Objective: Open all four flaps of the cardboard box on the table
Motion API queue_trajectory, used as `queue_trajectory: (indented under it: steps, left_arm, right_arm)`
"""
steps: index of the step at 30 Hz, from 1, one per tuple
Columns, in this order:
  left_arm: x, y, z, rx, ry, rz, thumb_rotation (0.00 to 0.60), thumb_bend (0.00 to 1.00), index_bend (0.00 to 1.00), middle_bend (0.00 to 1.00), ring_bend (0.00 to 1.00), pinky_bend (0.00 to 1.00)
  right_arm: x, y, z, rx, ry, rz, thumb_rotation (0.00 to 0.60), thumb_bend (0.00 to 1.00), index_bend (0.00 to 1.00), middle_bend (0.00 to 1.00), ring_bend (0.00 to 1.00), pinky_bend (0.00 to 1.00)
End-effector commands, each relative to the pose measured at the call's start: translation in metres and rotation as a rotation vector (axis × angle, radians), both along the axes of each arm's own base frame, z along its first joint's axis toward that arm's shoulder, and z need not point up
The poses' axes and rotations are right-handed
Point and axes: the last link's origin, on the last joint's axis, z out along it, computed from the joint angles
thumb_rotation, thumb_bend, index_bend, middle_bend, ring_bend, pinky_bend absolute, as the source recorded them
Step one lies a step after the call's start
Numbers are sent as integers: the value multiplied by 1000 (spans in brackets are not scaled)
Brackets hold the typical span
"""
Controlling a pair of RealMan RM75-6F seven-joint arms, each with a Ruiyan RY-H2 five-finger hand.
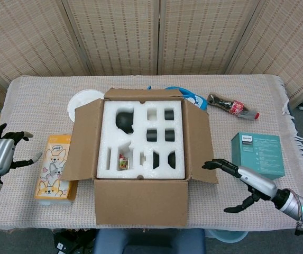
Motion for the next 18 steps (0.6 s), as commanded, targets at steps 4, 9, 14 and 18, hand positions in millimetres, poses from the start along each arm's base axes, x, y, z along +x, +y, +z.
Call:
queue_trajectory:
  steps: [4, 9, 14, 18]
  left_arm:
    - [-1, -10, -6, 11, 3, -12, 309, 254, 344, 415, 326, 0]
    - [-5, -18, -15, 18, 16, -22, 446, 261, 340, 411, 327, 0]
    - [-8, -32, -20, 35, 28, -30, 588, 272, 330, 391, 327, 0]
    - [-10, -49, -25, 42, 33, -37, 600, 274, 318, 388, 327, 0]
  right_arm:
    - [-49, 13, -10, -507, 462, -126, 600, 132, 45, 117, 112, 0]
    - [-70, 20, -15, -621, 572, -166, 600, 132, 45, 114, 111, 0]
    - [-81, 31, -21, -651, 576, -217, 600, 132, 45, 114, 111, 0]
    - [-89, 38, -25, -664, 581, -240, 600, 131, 45, 114, 111, 0]
